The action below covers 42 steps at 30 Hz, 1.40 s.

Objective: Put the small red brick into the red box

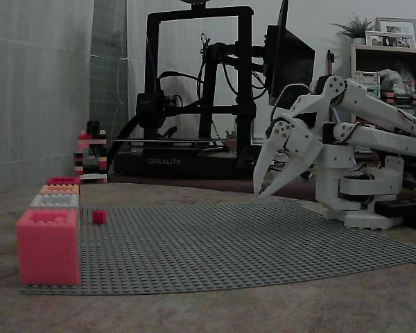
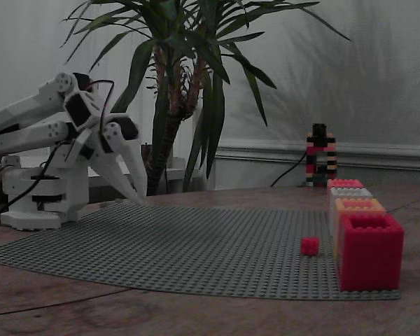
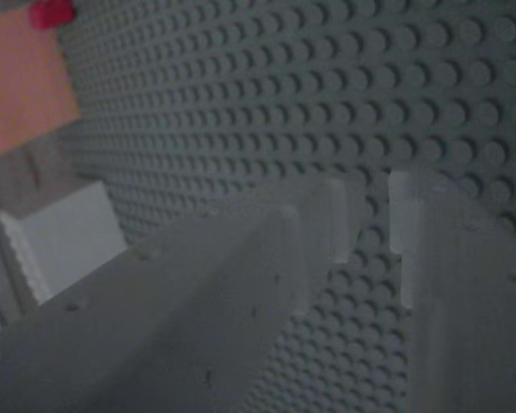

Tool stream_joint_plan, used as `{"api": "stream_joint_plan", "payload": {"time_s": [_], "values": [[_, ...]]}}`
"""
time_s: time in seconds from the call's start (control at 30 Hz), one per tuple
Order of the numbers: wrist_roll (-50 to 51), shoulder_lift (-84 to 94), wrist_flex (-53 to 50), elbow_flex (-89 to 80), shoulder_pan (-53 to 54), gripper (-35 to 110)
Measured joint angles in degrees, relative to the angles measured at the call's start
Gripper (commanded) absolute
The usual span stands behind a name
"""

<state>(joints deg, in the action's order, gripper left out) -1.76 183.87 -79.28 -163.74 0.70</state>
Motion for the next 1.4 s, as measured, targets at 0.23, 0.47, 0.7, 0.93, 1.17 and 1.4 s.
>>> {"api": "stream_joint_plan", "payload": {"time_s": [0.23, 0.47, 0.7, 0.93, 1.17, 1.4], "values": [[0.00, 0.00, 0.00, 0.00, 0.00, 0], [0.09, 0.00, 0.00, 0.00, 0.00, 0], [0.62, 0.00, 0.00, 0.00, 0.00, 0], [-8.53, -9.93, 5.01, 5.89, 0.09, 0], [-37.27, -37.00, 22.24, 19.42, 1.49, 0], [-56.87, -65.13, 40.17, 29.53, 4.48, 4]]}}
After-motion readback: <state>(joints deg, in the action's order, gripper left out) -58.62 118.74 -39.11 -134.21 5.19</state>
